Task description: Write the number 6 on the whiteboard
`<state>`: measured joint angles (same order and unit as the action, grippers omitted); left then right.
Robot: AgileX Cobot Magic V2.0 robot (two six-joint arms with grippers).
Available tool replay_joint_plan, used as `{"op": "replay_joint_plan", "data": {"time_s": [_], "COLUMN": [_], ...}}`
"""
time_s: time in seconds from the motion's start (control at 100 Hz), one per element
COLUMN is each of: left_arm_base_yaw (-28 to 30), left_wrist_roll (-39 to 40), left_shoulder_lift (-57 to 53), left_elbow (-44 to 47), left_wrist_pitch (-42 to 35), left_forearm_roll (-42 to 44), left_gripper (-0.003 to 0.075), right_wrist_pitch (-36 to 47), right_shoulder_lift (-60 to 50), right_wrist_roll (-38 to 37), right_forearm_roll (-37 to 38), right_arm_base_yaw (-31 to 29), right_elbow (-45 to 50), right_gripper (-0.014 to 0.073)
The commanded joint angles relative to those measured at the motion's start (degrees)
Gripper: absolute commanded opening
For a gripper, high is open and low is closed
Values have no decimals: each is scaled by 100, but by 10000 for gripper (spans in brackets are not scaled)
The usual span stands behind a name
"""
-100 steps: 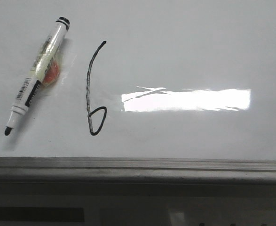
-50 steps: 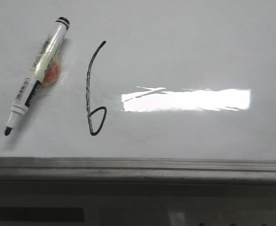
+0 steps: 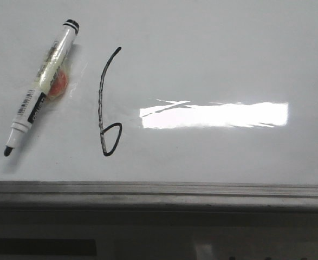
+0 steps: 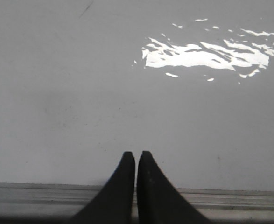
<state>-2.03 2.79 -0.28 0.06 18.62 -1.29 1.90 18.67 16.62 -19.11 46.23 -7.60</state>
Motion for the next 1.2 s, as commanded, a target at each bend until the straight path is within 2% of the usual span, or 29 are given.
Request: {"op": "replay_joint_plan", "data": {"time_s": [0.0, 0.65, 0.87, 0.98, 1.09, 1.19], "left_arm_base_yaw": [17, 20, 20, 20, 20, 20], "left_wrist_roll": [73, 73, 73, 73, 73, 73], "left_shoulder_lift": [-165, -165, -165, -165, -165, -165], "left_elbow": [131, 131, 131, 131, 131, 131], "left_wrist_pitch": [-322, -322, -322, -322, -322, -322], "left_forearm_roll": [7, 7, 7, 7, 7, 7], "left_gripper": [-20, -20, -20, -20, -20, -20], "right_wrist_pitch": [370, 344, 223, 403, 553, 833], "right_shoulder_lift": [30, -26, 29, 57, 57, 57], "right_wrist_roll": [44, 44, 44, -82, -714, -1269], "right_forearm_roll": [75, 75, 130, 857, 1617, 1984], "right_arm_base_yaw": [-10, -152, -1220, -1856, -2531, -3125], "right_elbow": [-150, 14, 97, 97, 106, 283], "right_gripper": [-64, -64, -64, -64, -64, -64]}}
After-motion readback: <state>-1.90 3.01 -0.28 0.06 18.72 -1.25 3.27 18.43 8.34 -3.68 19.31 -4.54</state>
